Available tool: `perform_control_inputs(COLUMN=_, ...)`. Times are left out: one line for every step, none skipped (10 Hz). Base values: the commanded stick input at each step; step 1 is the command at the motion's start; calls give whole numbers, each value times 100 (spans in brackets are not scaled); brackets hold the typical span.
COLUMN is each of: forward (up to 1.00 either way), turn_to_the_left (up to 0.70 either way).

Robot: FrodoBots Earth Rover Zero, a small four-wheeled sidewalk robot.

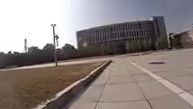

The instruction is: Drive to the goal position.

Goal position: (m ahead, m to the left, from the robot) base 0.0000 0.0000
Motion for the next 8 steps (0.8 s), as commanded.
perform_control_inputs(forward=4, turn_to_the_left=0)
perform_control_inputs(forward=4, turn_to_the_left=0)
perform_control_inputs(forward=4, turn_to_the_left=0)
perform_control_inputs(forward=4, turn_to_the_left=0)
perform_control_inputs(forward=4, turn_to_the_left=0)
perform_control_inputs(forward=4, turn_to_the_left=0)
perform_control_inputs(forward=4, turn_to_the_left=0)
perform_control_inputs(forward=4, turn_to_the_left=0)
